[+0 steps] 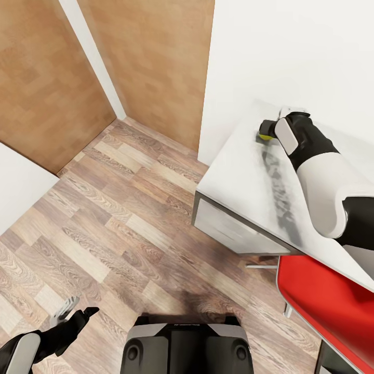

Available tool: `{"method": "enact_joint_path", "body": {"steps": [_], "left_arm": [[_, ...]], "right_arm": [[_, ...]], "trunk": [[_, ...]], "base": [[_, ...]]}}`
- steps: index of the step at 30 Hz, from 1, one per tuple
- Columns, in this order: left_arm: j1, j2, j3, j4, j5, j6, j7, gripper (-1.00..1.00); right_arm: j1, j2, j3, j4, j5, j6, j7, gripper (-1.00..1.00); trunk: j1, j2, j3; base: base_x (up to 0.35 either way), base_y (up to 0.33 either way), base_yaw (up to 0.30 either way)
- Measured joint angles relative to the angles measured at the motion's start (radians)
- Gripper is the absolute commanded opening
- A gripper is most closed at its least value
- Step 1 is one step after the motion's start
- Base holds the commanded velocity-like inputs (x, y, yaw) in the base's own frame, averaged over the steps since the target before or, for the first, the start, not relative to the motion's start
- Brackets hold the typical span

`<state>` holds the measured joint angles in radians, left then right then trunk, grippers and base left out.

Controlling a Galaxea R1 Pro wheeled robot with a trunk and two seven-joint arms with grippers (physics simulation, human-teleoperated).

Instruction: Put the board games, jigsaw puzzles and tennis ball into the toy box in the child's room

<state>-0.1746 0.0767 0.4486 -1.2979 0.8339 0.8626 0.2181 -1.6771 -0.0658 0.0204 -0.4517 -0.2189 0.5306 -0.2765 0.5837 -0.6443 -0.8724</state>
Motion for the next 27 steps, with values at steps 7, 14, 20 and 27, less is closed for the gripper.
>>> {"method": "enact_joint_path", "body": {"steps": [7, 14, 20, 27], "left_arm": [[0.0, -0.001, -0.001, 0.0, 0.001, 0.0, 0.0, 1.0], [0.0, -0.004, -0.002, -0.001, 0.003, 0.0, 0.0, 1.0], [0.0, -0.004, -0.002, -0.001, 0.003, 0.0, 0.0, 1.0], [0.0, -0.003, -0.001, -0.009, 0.004, 0.001, -0.006, 1.0]], "right_arm": [[0.008, -0.016, -0.007, -0.043, 0.004, 0.077, 0.043, -1.0], [0.065, -0.117, -0.011, -0.208, -0.033, 0.36, 0.285, -1.0], [0.149, -0.207, -0.018, -0.397, -0.054, 0.498, 0.544, -1.0], [0.194, -0.295, -0.02, -0.572, -0.072, 0.513, 0.719, -1.0]], "trunk": [[0.0, 0.0, 0.0], [0.0, 0.0, 0.0], [0.0, 0.0, 0.003], [0.0, 0.0, 0.012]], "base": [[0.0, 0.0, 0.0], [0.0, 0.0, 0.0], [0.0, 0.0, 0.0], [0.0, 0.0, 0.0]]}}
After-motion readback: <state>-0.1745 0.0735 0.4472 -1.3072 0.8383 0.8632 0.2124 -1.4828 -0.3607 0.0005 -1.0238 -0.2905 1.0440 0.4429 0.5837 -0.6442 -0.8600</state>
